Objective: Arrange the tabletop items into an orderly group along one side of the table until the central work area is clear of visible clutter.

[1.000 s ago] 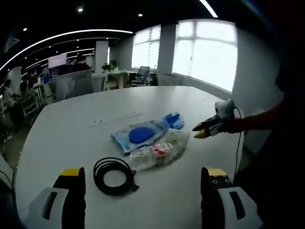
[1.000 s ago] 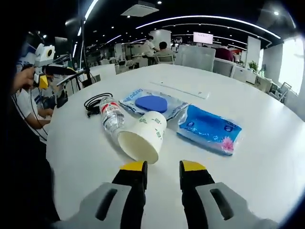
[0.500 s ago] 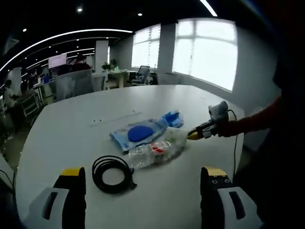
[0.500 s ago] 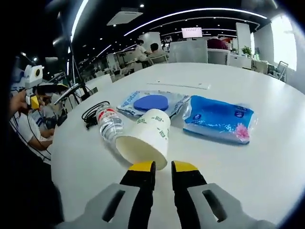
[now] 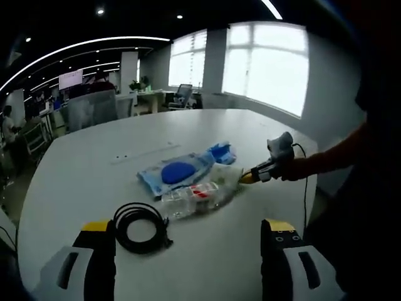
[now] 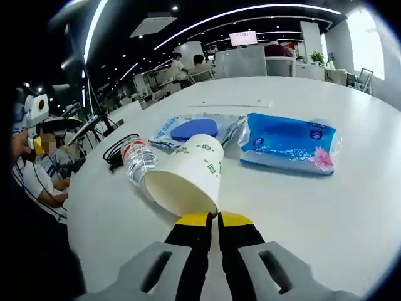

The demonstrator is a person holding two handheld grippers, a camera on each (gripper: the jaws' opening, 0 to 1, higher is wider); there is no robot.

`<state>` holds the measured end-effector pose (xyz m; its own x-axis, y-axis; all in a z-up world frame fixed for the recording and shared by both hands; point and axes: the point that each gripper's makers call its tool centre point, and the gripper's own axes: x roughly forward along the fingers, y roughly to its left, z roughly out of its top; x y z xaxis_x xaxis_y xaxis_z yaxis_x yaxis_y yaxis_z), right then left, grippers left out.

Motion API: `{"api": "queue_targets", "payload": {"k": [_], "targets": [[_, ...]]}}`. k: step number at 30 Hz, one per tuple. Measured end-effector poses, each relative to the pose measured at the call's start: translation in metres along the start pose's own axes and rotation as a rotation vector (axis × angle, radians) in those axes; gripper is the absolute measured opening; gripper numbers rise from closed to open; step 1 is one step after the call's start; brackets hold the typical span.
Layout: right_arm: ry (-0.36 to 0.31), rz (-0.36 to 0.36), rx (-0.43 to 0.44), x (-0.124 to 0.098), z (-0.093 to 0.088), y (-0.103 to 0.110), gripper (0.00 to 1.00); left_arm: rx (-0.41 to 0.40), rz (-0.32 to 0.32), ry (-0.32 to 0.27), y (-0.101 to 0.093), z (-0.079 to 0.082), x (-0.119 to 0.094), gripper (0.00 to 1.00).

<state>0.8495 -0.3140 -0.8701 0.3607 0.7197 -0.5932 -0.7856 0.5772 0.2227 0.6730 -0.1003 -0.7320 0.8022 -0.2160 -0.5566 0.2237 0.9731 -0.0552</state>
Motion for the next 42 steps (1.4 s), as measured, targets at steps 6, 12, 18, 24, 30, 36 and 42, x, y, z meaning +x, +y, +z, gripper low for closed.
{"api": "queue_targets", "payload": {"k": [6, 12, 18, 24, 30, 36, 42], "targets": [[-0.009, 0.008, 0.019, -0.003, 0.001, 0.003, 0.00, 0.007, -0.007, -0.010, -0.001, 0.001, 0.001, 0.95], [-0.023, 0.014, 0.029, -0.007, 0.003, 0.006, 0.00, 0.025, -0.018, -0.021, -0.005, 0.006, 0.006, 0.93], [-0.057, 0.016, 0.048, -0.016, 0.015, 0.009, 0.00, 0.055, -0.050, -0.023, -0.012, 0.013, 0.015, 0.91], [-0.101, 0.017, 0.047, -0.027, 0.036, 0.016, 0.00, 0.074, -0.081, -0.043, -0.022, 0.025, 0.029, 0.87], [-0.145, 0.029, 0.026, -0.040, 0.061, 0.032, 0.00, 0.119, -0.121, -0.078, -0.038, 0.040, 0.043, 0.79], [-0.166, 0.049, 0.008, -0.051, 0.078, 0.049, 0.00, 0.169, -0.164, -0.119, -0.056, 0.059, 0.055, 0.71], [-0.166, 0.059, 0.024, -0.059, 0.090, 0.064, 0.00, 0.190, -0.198, -0.167, -0.073, 0.077, 0.062, 0.60]]}}
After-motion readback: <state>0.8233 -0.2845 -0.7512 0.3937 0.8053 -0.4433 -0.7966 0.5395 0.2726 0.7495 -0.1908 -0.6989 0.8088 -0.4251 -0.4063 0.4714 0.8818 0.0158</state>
